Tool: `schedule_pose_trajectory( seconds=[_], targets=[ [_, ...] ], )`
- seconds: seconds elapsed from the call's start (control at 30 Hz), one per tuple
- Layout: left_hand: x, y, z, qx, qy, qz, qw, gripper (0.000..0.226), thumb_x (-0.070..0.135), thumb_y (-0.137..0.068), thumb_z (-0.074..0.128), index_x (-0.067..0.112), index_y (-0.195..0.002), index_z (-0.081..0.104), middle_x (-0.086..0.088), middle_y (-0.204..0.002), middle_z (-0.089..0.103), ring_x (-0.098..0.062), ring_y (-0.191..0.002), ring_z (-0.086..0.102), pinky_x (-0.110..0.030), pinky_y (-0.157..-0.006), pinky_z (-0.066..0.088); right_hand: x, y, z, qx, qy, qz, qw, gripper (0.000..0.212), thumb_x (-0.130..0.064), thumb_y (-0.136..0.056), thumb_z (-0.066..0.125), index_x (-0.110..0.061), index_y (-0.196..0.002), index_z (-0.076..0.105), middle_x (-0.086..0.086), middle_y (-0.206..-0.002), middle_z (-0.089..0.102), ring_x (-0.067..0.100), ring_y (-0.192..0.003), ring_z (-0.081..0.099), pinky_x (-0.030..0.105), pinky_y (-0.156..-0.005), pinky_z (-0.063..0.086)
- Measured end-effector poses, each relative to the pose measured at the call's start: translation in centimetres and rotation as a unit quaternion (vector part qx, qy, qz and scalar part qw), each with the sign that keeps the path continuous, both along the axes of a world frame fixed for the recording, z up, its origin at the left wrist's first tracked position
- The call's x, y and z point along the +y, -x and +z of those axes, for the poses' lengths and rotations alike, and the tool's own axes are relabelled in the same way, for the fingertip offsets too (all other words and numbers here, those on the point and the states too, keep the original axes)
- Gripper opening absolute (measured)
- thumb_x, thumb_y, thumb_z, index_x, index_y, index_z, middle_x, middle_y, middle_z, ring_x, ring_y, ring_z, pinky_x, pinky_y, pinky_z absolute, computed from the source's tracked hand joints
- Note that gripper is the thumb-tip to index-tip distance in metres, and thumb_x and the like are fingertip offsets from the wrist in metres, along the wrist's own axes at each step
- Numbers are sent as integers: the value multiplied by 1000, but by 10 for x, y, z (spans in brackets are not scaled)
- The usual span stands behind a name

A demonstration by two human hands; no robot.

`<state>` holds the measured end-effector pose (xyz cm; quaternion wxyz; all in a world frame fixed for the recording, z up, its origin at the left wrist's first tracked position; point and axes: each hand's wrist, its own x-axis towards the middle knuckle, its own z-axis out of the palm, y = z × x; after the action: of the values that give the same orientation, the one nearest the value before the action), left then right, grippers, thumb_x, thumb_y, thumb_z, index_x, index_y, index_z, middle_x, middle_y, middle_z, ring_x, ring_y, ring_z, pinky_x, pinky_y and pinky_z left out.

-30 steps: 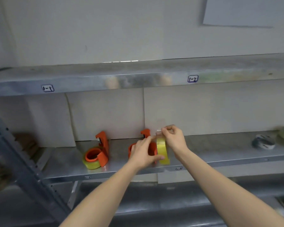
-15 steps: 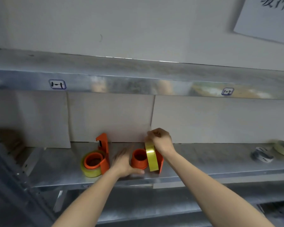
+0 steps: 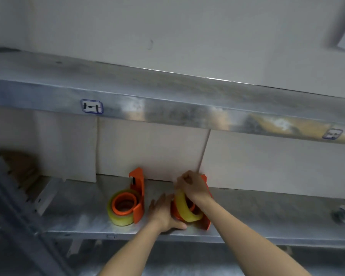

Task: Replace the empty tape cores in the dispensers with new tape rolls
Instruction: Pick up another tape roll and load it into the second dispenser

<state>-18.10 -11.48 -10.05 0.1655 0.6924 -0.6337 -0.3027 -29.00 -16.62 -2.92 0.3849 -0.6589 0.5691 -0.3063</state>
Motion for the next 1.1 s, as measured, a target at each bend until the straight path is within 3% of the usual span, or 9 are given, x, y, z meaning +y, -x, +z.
schedule_pose_trajectory(
  seconds=[0.1, 0.3, 0.4, 0.53, 0.63, 0.77, 0.9, 1.0, 1.1],
  targets=[
    [0, 2, 1, 7, -6, 7, 1000, 109, 61, -52, 79, 26, -143, 30, -1, -149, 39, -22, -141, 32, -43, -118, 22, -1, -12, -1, 18, -19, 44, 999, 14, -19, -86, 60, -21, -73, 55, 12, -92, 72, 25, -87, 67, 34, -76, 52],
    [2, -4, 0, 106, -13, 20, 994, 103, 62, -48, 81, 31, -136, 37, 4, -141, 46, -18, -134, 41, -38, -114, 32, -13, -18, 4, 1, -51, 60, 997, 21, -10, -84, 62, -20, -66, 57, 3, -76, 65, 14, -71, 61, 13, -53, 45],
    [5, -6, 2, 137, -10, 52, 989, 97, 64, -52, 80, 29, -134, 42, 2, -139, 47, -19, -132, 42, -39, -116, 30, -16, -17, 3, 12, -36, 45, 998, 23, -13, -84, 62, -23, -65, 57, -3, -73, 62, 15, -76, 60, 16, -58, 43],
    [7, -6, 0, 159, -8, 67, 985, 103, 62, -55, 80, 24, -142, 39, -3, -159, 19, -22, -148, 19, -37, -120, 23, -13, -19, 1, 48, -31, 53, 997, 14, -18, -84, 63, -21, -71, 60, -3, -80, 62, 15, -84, 60, 16, -62, 42],
    [7, -7, -4, 170, -6, 78, 982, 87, 56, -65, 78, 18, -137, 49, -4, -162, 9, -19, -150, 12, -31, -119, 23, -11, -14, -4, 89, -21, 45, 995, 7, -18, -88, 59, -12, -87, 64, -4, -88, 61, 15, -93, 61, 12, -64, 41],
    [7, -2, -2, 164, -4, 91, 982, 76, 50, -69, 77, 16, -133, 53, -7, -161, 16, -21, -149, 14, -31, -119, 23, -13, -5, -11, 134, -12, 0, 991, 12, -24, -88, 59, -14, -89, 67, 3, -93, 65, 25, -102, 62, 27, -81, 44],
    [4, 5, -6, 145, 12, 104, 984, 80, 54, -69, 75, 14, -134, 52, -7, -159, 21, -23, -148, 17, -33, -118, 23, -13, 8, -21, 267, 8, -75, 961, 29, -47, -86, 55, -28, -102, 70, 1, -133, 51, 28, -127, 41, 45, -109, 32],
    [1, 8, -9, 142, 9, 112, 983, 83, 55, -70, 74, 12, -137, 49, -6, -159, 21, -25, -147, 18, -39, -119, 22, -8, 11, -22, 251, -19, -106, 962, 31, -52, -84, 55, -31, -102, 69, 3, -143, 40, 32, -132, 33, 52, -111, 28],
    [0, 11, -8, 110, 5, 95, 989, 79, 56, -73, 70, 13, -137, 50, -6, -159, 22, -25, -148, 16, -42, -120, 18, -12, 13, -20, 208, -38, -136, 968, 35, -57, -81, 56, -29, -100, 69, 7, -137, 44, 35, -125, 44, 51, -107, 34]
  ],
)
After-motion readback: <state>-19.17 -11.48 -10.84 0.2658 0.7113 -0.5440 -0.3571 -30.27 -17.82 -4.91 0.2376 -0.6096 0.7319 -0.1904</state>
